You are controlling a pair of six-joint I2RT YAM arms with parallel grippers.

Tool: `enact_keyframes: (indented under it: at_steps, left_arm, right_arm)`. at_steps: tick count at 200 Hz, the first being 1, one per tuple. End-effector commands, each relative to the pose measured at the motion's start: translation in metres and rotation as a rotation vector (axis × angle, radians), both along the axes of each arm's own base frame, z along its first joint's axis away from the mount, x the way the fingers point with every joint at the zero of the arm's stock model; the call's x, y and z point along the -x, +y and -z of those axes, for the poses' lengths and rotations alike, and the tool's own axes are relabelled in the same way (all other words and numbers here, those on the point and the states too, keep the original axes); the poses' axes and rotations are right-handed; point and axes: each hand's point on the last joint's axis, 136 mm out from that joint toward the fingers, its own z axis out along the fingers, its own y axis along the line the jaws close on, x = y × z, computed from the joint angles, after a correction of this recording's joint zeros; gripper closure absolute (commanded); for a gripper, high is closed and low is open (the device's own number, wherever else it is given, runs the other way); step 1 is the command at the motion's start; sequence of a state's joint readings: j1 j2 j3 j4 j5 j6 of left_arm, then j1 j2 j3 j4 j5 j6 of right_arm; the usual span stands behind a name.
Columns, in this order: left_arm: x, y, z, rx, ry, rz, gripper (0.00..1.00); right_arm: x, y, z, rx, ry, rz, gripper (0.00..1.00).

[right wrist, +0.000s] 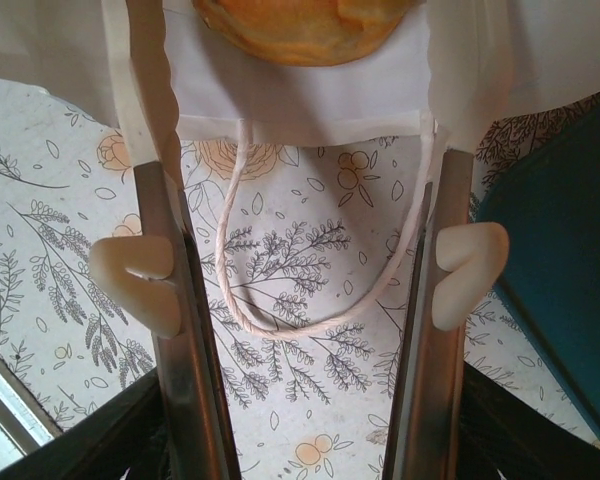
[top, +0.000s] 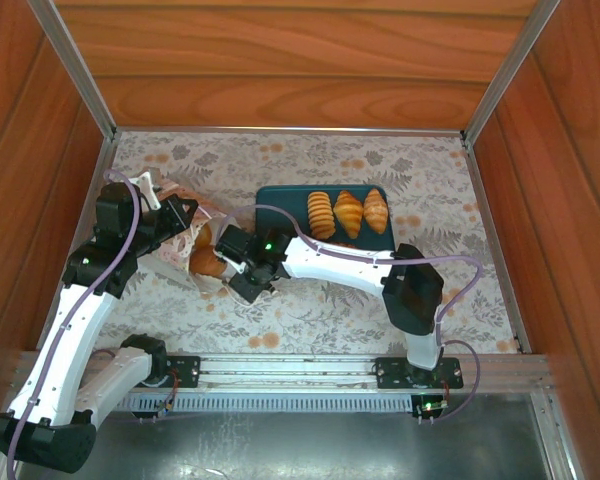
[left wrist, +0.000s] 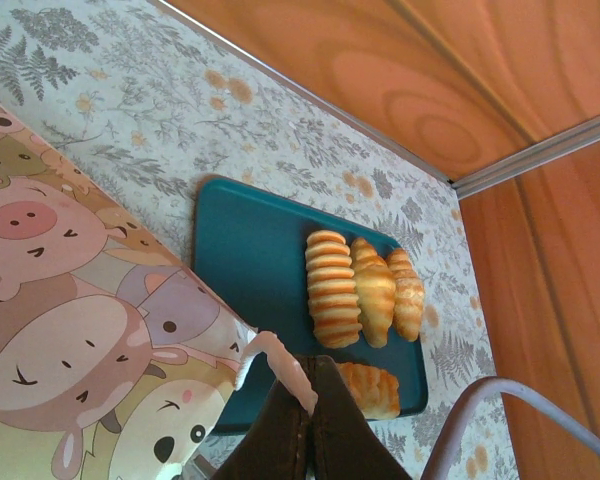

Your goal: Take the fake bread out of the paper bag

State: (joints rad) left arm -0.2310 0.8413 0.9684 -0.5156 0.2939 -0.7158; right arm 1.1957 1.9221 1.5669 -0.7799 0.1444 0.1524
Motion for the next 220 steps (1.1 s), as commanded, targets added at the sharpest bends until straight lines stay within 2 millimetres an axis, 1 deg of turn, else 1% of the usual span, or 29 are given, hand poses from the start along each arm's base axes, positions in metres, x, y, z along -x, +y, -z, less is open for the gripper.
enact_keyframes:
  at_steps: [1, 37, 54, 75, 94, 104, 118, 138, 161, 187, 197, 201, 220]
  left_arm:
    - [0.001, 0.0, -0.014, 0.021, -0.035, 0.002, 1.0]
    - [0.0, -0.001, -0.013, 0.021, -0.032, 0.004, 1.0]
    - [0.0, 0.0, -0.013, 0.02, -0.032, 0.002, 1.0]
    - [0.001, 0.0, -0.012, 0.019, -0.03, 0.0, 1.0]
    - [0.001, 0.001, -0.012, 0.017, -0.033, -0.003, 1.0]
    - [0.001, 0.001, -0.012, 0.015, -0.034, -0.005, 1.0]
    - [0.001, 0.002, -0.011, 0.01, -0.034, -0.009, 1.0]
    - [0.0, 0.003, -0.01, 0.008, -0.033, -0.017, 1.0]
    - [-0.001, 0.005, -0.009, 0.004, -0.031, -0.029, 1.0]
    - [-0.002, 0.007, -0.013, 0.01, -0.038, -0.043, 1.0]
    - [-0.002, 0.007, -0.016, 0.011, -0.043, -0.047, 1.0]
    - [-0.002, 0.008, -0.017, 0.011, -0.046, -0.048, 1.0]
    - [-0.004, 0.008, -0.019, 0.011, -0.049, -0.056, 1.0]
  right_arm:
    - [-0.009, 0.006, -0.006, -0.013, -0.013, 0.026, 0.34]
    - [-0.014, 0.004, 0.0, 0.038, -0.025, 0.037, 0.33]
    - [-0.013, 0.006, 0.002, 0.042, -0.018, 0.035, 0.33]
    - [-0.013, 0.012, 0.0, 0.013, -0.011, 0.028, 0.33]
    - [-0.013, 0.013, -0.003, 0.007, -0.008, 0.028, 0.38]
    - [-0.011, 0.013, -0.009, -0.003, -0.008, 0.025, 0.41]
    - [-0.012, 0.009, -0.018, -0.016, -0.023, 0.033, 0.44]
    - [-0.009, 0.001, -0.034, -0.045, -0.037, 0.032, 0.45]
    - [0.0, -0.011, -0.05, -0.086, -0.034, 0.025, 0.45]
    - [0.009, -0.028, -0.06, -0.123, -0.031, 0.03, 0.45]
    - [0.011, -0.034, -0.059, -0.123, -0.028, 0.038, 0.45]
    - [0.012, -0.038, -0.069, -0.145, -0.037, 0.042, 0.45]
    - [0.015, -0.051, -0.076, -0.158, -0.049, 0.06, 0.45]
